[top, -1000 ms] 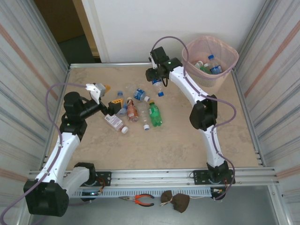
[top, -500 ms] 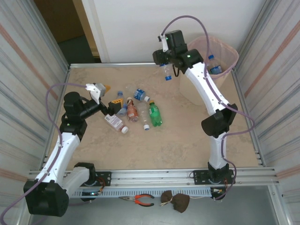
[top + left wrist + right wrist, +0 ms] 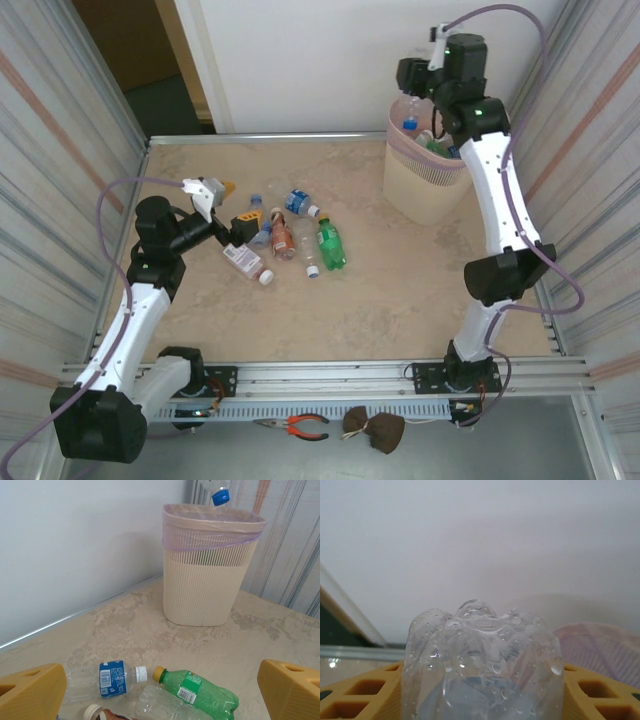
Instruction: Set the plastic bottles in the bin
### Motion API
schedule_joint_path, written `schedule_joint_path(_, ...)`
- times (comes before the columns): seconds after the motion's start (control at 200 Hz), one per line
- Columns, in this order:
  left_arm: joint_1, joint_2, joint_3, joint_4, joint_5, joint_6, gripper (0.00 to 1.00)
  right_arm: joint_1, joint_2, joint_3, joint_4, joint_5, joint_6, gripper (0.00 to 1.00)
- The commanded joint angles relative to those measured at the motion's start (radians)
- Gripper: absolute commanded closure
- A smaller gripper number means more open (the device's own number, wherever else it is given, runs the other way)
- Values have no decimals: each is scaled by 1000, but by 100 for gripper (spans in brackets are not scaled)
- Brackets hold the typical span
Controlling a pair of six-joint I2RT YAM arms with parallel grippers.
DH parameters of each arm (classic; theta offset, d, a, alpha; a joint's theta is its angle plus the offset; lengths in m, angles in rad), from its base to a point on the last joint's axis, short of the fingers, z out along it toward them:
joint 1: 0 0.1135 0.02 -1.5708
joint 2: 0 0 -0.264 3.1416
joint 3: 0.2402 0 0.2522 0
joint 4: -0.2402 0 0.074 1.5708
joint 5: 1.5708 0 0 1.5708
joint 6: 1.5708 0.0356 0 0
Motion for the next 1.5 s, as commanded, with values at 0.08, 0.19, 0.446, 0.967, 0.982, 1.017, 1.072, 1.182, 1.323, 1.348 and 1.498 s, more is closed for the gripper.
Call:
schedule_joint_path(0.08,-6,-27,10,-5,-4,23,1,-75,-62,-152,230,57,166,51)
schedule_joint_path(0.19,-7,-29,8,-6,-6,24,1,-107,-60,-219,274,127,247,51)
schedule_joint_path(0.446,-7,-32,8,-7,-9,26,1,-149,-29,-364,282,168,461,43)
schedule_joint_path(0.967,-7,-31,8,-9,-8,27,1,-117,155,-349,173,-12,579,43)
schedule_joint_path(0.982,-8,-30,8,-8,-7,26,1,-115,159,-347,169,-17,578,43)
schedule_joint_path(1.017,-7,-28,10,-9,-8,25,1,-111,171,-345,164,-23,569,43)
schedule_joint_path(1.072,-7,-29,10,-9,-7,26,2,-103,191,-345,150,-23,555,42)
schedule_joint_path(1.182,-7,-29,10,-8,-6,26,1,-89,229,-315,118,-14,522,41)
schedule_joint_path(1.323,-7,-30,11,-9,-8,27,1,-78,280,-297,70,1,494,39)
schedule_joint_path(1.348,-6,-29,10,-9,-8,27,1,-76,289,-294,60,7,487,39)
schedule_joint_path(1.498,-7,-29,10,-9,-7,28,1,-74,328,-285,8,51,477,37)
